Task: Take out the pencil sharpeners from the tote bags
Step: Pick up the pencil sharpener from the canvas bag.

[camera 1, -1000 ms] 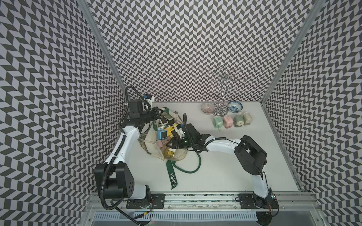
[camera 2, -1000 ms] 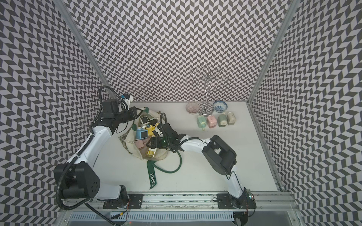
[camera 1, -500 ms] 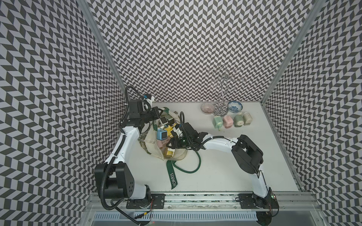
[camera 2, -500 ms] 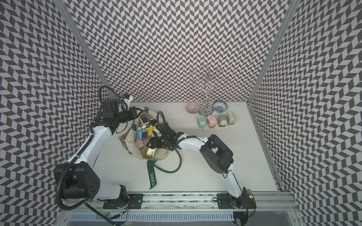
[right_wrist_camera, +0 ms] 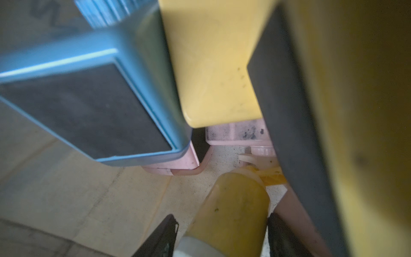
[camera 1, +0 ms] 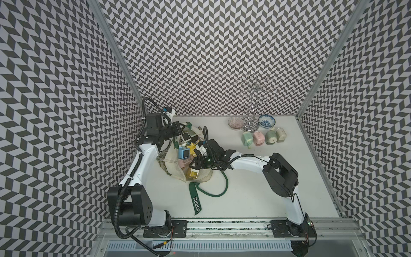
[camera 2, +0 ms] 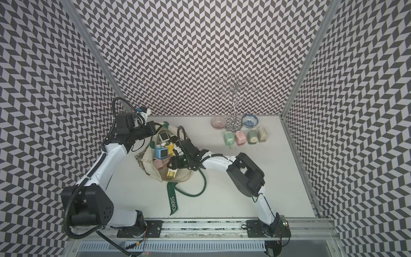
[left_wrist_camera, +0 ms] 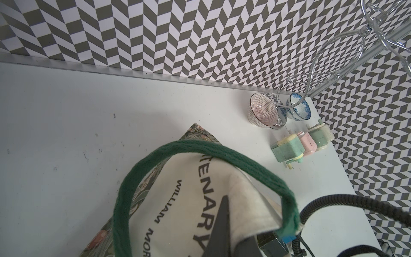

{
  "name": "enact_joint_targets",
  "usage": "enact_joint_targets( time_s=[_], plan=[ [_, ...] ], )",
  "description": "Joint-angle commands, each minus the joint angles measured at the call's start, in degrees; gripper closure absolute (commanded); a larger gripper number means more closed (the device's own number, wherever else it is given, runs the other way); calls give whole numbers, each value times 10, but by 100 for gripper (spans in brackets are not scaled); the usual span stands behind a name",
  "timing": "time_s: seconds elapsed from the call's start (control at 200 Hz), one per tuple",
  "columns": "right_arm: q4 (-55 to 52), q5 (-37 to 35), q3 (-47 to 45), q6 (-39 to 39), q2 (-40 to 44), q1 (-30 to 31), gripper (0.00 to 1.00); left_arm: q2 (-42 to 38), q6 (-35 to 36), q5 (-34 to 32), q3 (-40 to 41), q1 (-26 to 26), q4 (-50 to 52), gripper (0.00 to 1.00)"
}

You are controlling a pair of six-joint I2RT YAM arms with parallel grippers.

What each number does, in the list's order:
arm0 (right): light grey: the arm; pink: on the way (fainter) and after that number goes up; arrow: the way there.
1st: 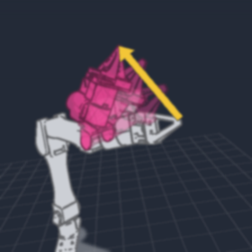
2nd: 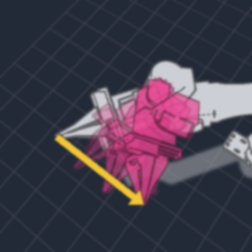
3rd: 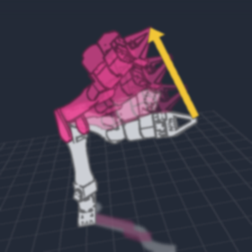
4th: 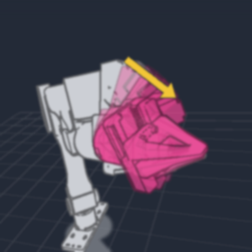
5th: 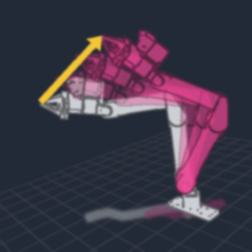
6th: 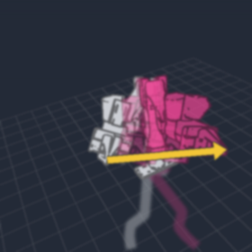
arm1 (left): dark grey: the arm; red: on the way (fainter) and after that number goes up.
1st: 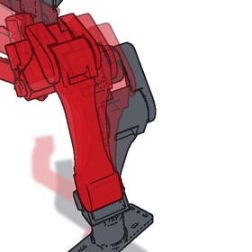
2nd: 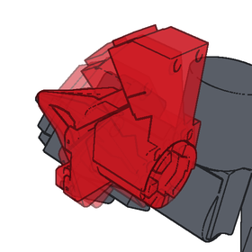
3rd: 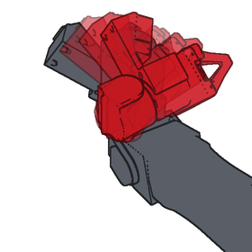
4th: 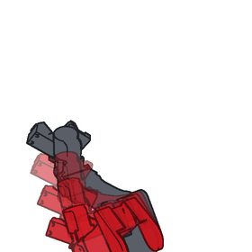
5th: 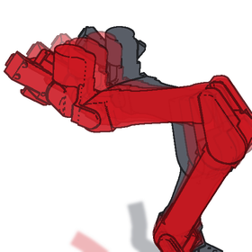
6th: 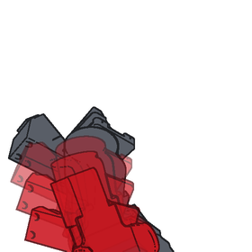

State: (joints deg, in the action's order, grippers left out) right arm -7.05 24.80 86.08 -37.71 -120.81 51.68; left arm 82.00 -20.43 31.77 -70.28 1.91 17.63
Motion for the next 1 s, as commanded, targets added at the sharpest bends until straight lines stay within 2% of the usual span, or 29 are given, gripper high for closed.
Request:
enact_joint_targets(
  time_s=[0.0, 0.055, 0.18, 0.345, 0.471, 0.576, 0.886, 0.996],
  plan=[
    [-54, -8, -11, 6, -27, 5, 41, -30, 4, 15, -8, 5, -29, 100],
    [-54, -7, -11, 8, -24, 4, 47, -30, 4, 15, -7, 5, -29, 100],
    [-34, -1, -26, 4, -5, 5, 53, -30, 4, 15, -8, 5, -29, 100],
    [-12, 13, -42, 5, 15, 10, 52, -31, 5, 14, -7, 5, -28, 100],
    [1, 46, -41, 8, 7, 22, 42, -31, 5, 15, -8, 5, -28, 100],
    [-15, 57, -29, 20, -10, 27, 40, -31, 5, 14, -7, 5, -28, 100],
    [-29, 60, -12, 28, -26, 28, 49, -30, 5, 14, -7, 4, -29, 100],
    [-24, 59, -19, 33, -8, 29, 51, -30, 5, 14, -7, 4, -29, 100]
  ],
)
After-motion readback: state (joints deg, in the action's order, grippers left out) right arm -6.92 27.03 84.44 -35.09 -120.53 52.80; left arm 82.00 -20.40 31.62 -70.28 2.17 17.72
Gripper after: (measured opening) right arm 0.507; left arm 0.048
